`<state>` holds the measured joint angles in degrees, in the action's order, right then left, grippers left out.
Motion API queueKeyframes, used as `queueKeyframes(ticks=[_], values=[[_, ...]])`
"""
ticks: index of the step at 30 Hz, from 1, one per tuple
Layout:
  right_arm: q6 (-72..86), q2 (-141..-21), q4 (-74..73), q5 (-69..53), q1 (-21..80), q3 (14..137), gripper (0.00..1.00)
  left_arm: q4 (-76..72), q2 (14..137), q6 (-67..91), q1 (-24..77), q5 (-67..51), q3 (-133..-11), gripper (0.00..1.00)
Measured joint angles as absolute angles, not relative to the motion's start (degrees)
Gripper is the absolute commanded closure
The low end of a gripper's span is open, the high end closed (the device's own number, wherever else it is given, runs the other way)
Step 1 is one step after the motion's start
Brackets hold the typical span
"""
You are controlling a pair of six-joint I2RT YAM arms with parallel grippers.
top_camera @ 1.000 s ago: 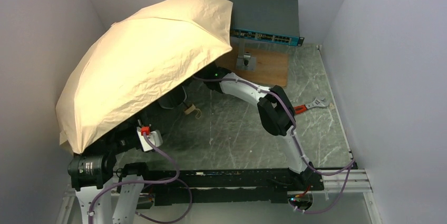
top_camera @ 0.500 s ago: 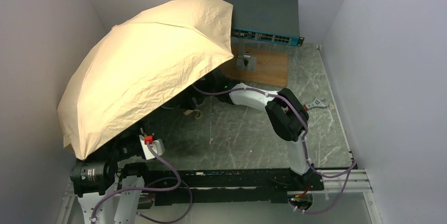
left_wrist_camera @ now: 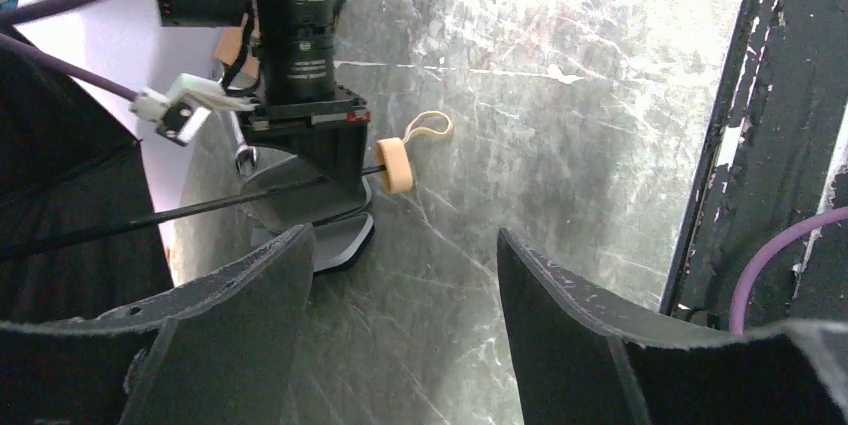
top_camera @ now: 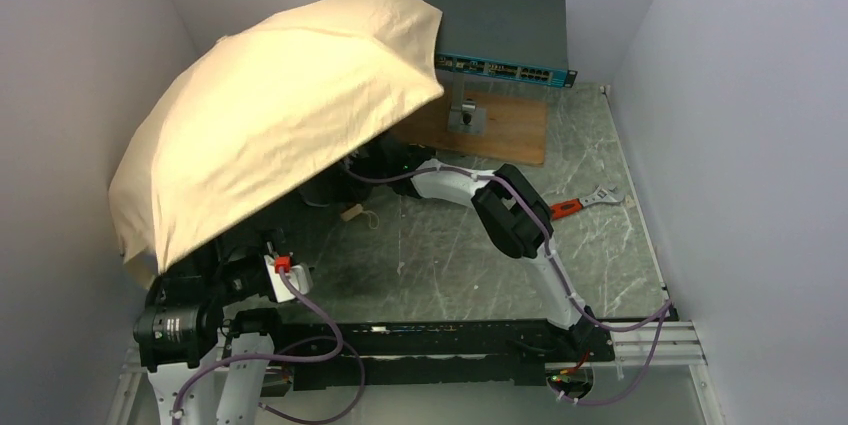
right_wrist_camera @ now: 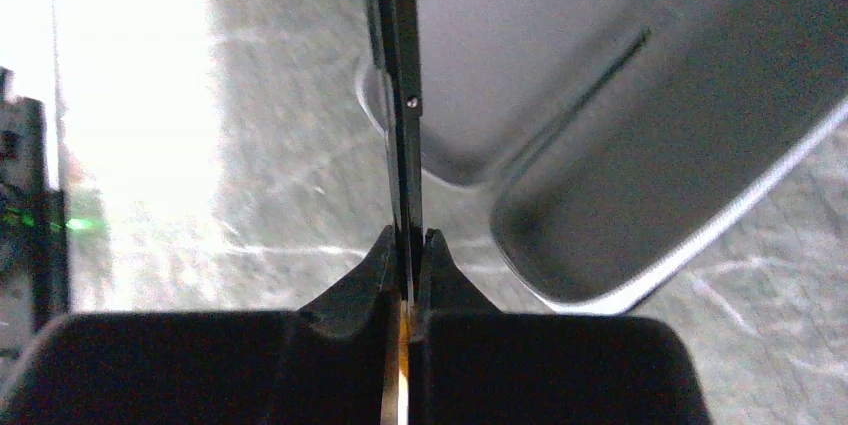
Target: Open the umbrella
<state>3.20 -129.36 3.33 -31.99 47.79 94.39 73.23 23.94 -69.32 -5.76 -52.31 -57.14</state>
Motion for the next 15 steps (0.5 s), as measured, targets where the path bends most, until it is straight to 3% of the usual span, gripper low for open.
queueKeyframes(ticks=[15], values=[[15.03, -129.82, -3.29, -38.30, 41.71, 115.66, 1.00, 70.52, 25.32, -67.57, -5.76, -52.16, -57.67, 0.29]])
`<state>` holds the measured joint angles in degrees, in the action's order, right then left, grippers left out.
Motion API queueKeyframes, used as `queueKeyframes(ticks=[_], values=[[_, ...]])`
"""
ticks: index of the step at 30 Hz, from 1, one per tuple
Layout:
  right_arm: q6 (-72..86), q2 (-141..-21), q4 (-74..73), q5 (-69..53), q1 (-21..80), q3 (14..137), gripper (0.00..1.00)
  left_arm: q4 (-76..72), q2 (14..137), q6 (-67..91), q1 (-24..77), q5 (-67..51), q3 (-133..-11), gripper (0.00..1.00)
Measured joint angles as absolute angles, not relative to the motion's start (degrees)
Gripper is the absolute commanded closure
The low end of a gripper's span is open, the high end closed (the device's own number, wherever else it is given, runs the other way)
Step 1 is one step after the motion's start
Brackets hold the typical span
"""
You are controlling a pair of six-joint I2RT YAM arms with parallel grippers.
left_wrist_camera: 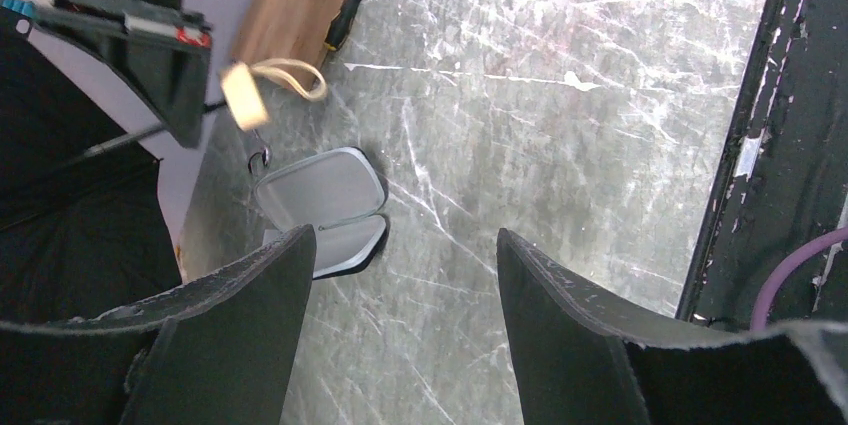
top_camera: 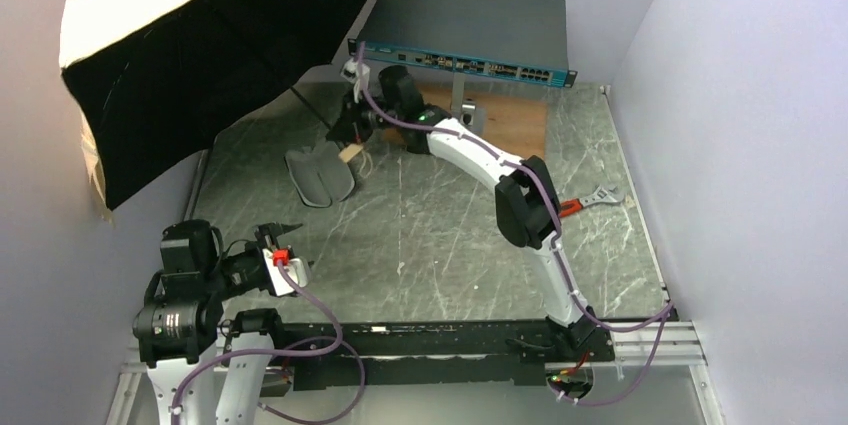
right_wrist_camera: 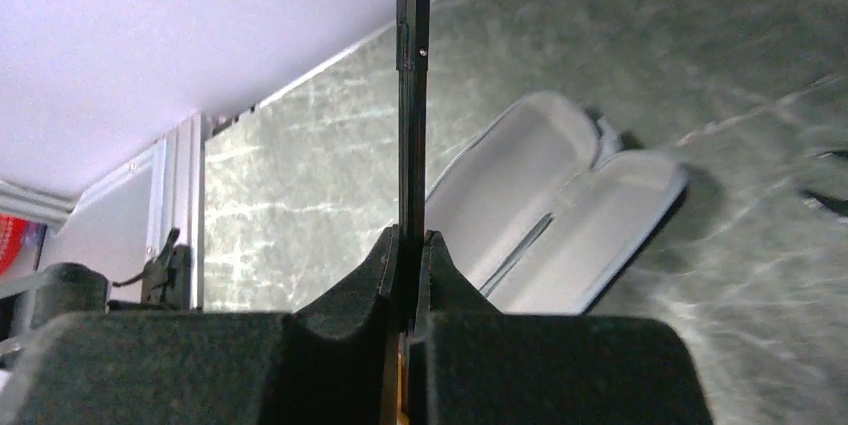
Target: Open the umbrella
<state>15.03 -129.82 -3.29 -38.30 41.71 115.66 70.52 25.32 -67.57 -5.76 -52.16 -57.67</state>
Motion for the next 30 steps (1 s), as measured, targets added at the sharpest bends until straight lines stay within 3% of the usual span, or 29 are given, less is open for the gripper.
queueKeyframes(ticks=[9, 20, 21, 23, 25, 27, 30], values=[[16.40, -131.33, -0.27, -41.10, 35.97, 119.20, 1.00, 70.50, 25.50, -67.22, -5.76, -52.14, -58.13, 0.28], [18.02, -121.45, 11.77, -40.97, 34.44, 96.03, 1.00, 71.05, 28.42, -68.93, -5.76, -52.16, -59.16, 0.25], [17.82, -120.64, 12.25, -40.99, 34.46, 94.56, 0.92, 71.22, 29.32, -69.47, -5.76, -52.16, -59.66, 0.24], [17.04, -120.07, 12.56, -41.04, 34.59, 93.10, 0.65, 71.37, 31.18, -70.24, -5.76, -52.18, -60.62, 0.23], [16.32, -120.11, 12.12, -40.53, 34.87, 92.66, 0.47, 71.35, 32.49, -70.98, -5.76, -52.21, -61.01, 0.23], [15.75, -120.11, 11.97, -40.21, 35.03, 92.03, 0.37, 71.35, 32.84, -71.42, -5.76, -52.16, -61.01, 0.22], [14.83, -120.07, 12.05, -39.42, 35.07, 90.85, 0.31, 71.48, 32.75, -72.36, -5.76, -52.18, -61.01, 0.16]])
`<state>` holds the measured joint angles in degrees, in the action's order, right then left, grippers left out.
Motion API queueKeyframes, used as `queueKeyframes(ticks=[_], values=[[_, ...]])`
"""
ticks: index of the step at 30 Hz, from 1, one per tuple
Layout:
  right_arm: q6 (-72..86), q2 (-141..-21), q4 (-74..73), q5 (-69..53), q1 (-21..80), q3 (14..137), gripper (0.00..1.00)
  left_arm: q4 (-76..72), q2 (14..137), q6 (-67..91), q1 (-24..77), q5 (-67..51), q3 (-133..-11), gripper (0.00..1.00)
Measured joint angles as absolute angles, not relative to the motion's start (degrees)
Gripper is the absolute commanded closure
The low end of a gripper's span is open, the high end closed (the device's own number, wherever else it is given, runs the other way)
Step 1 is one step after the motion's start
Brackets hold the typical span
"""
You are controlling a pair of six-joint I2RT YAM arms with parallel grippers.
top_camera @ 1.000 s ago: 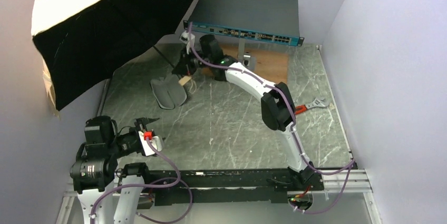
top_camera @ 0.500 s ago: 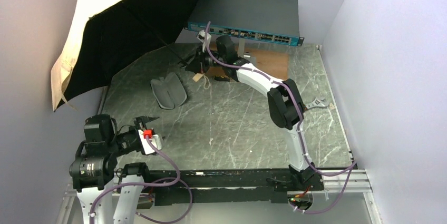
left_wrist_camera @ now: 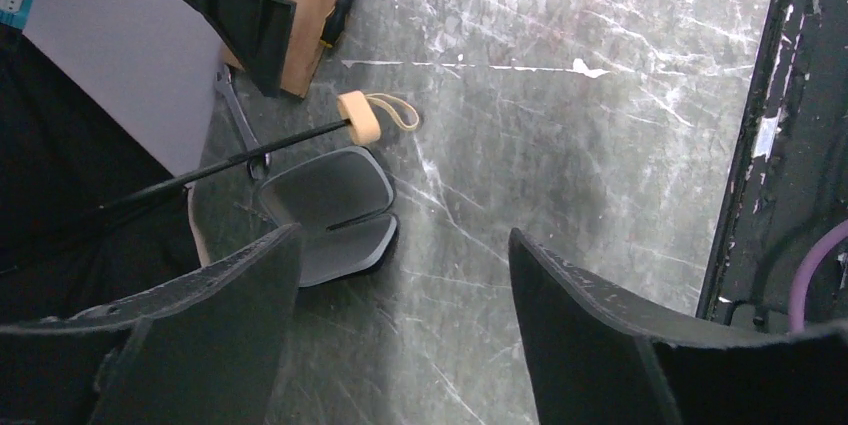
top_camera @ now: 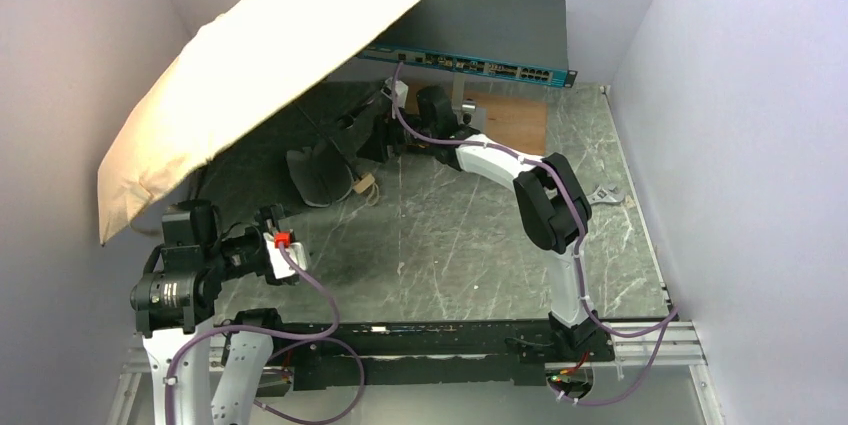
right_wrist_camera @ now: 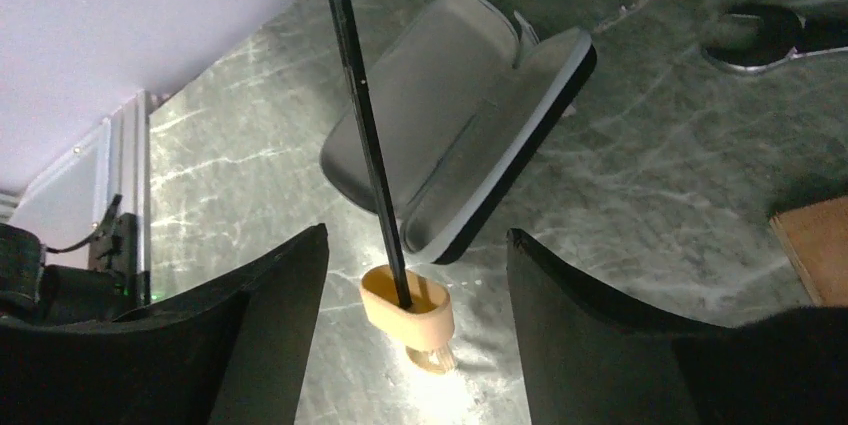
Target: Open the umbrella
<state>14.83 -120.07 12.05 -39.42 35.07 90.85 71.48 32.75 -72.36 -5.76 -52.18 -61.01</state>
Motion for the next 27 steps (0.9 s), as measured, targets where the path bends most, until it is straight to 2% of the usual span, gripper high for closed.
queueKeyframes(ticks=[4, 7, 9, 12, 18, 27], values=[[13.56, -119.87, 11.55, -38.46, 35.07, 89.62, 0.22, 71.96, 32.84, -72.82, -5.74, -52.10, -61.01, 0.13], [12.40, -118.37, 10.41, -37.60, 35.07, 88.12, 0.07, 72.05, 33.32, -72.71, -5.69, -51.59, -61.01, 0.01], [11.09, -116.18, 9.67, -37.23, 35.07, 86.17, 0.01, 72.75, 34.20, -73.17, -5.52, -51.07, -60.99, 0.00], [8.95, -111.96, 8.60, -36.25, 35.07, 82.63, 0.00, 74.41, 34.41, -76.23, -5.48, -50.06, -58.74, 0.00], [3.38, -101.43, 4.86, -33.78, 34.85, 74.41, 0.00, 80.36, 23.70, -84.68, -5.48, -45.50, -47.18, 0.00], [-5.69, -86.08, -5.10, -28.38, 32.88, 59.42, 0.00, 87.15, 12.10, -84.51, -5.32, -43.16, -45.82, 0.00]])
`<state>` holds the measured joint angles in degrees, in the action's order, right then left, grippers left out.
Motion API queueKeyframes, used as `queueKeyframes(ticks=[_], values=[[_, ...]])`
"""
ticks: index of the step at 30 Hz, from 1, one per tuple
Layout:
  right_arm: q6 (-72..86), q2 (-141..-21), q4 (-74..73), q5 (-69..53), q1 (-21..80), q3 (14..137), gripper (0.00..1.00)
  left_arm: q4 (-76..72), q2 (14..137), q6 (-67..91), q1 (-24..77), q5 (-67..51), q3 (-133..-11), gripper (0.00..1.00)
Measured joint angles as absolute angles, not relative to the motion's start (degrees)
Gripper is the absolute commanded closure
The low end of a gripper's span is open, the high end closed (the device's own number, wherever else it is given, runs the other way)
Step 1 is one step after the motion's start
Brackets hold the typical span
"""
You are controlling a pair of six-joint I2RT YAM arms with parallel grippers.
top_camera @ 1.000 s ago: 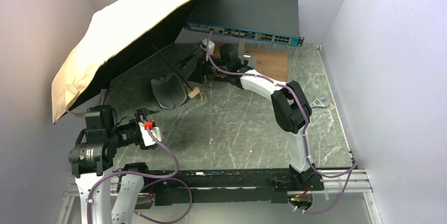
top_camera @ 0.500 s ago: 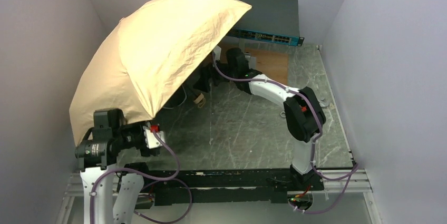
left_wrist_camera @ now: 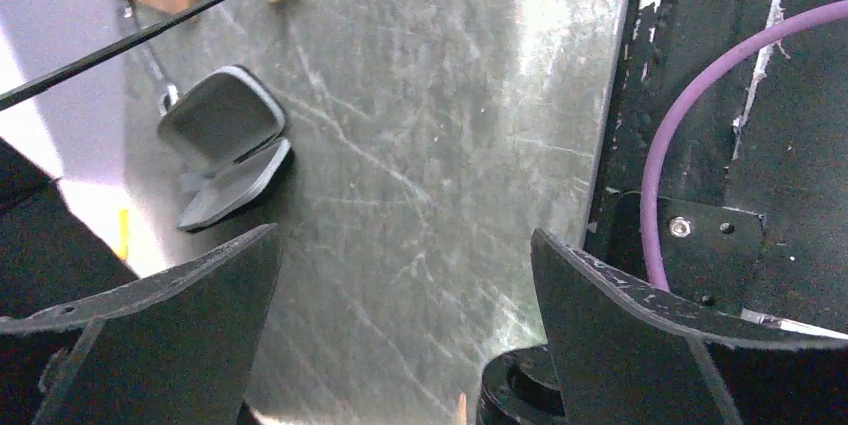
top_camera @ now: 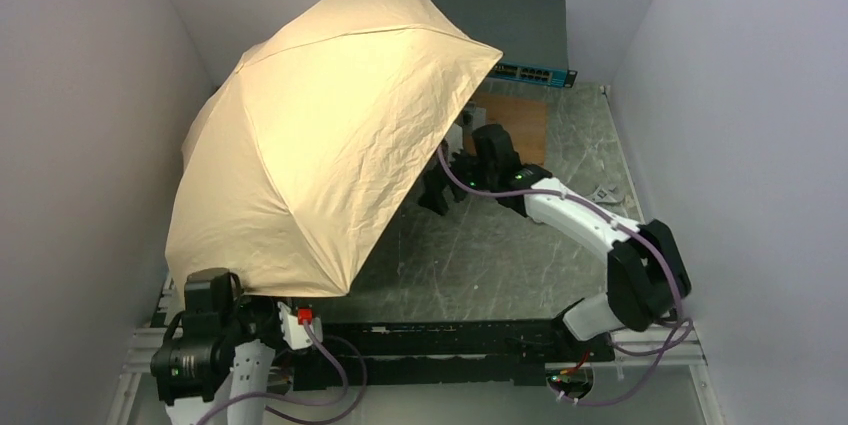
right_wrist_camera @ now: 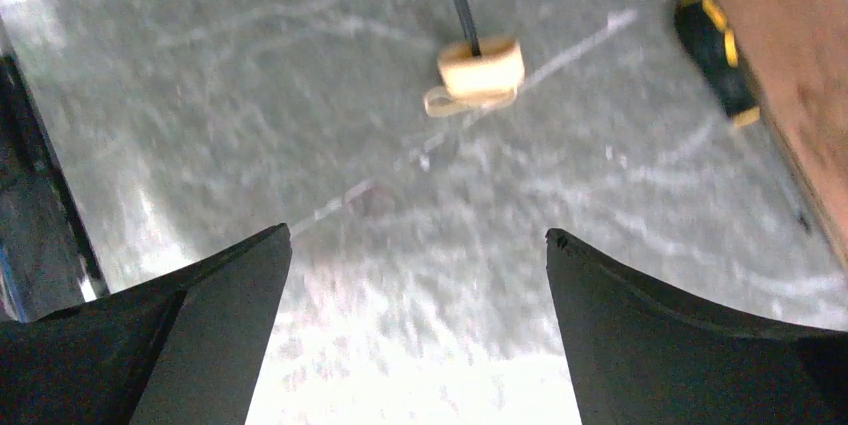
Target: Open the umbrella
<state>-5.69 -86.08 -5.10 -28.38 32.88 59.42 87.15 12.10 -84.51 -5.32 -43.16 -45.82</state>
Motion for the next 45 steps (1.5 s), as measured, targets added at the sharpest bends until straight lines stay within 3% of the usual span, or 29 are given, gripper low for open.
queueKeyframes(ticks=[12, 25, 32, 38, 45], values=[[-12.05, -63.09, -14.33, -20.88, 31.35, 48.07, 0.00, 88.97, 7.33, -66.43, -5.37, -34.44, -59.81, 0.00], [-15.81, -43.24, -21.56, -10.35, 30.55, 45.39, 0.00, 77.65, 12.78, -42.54, -5.67, -9.56, -57.06, 0.00], [-18.79, -35.20, -25.65, -9.02, 30.46, 44.16, 0.00, 77.23, 10.57, -46.85, -5.93, -8.73, -54.68, 0.00], [-20.12, -33.19, -28.01, -9.06, 30.46, 42.35, 0.00, 80.07, 0.23, -60.62, -8.45, -9.13, -51.53, 0.00], [-21.52, -31.77, -30.50, -9.13, 30.20, 41.89, 0.00, 80.82, 0.25, -67.22, -13.26, -10.11, -49.54, 0.00]])
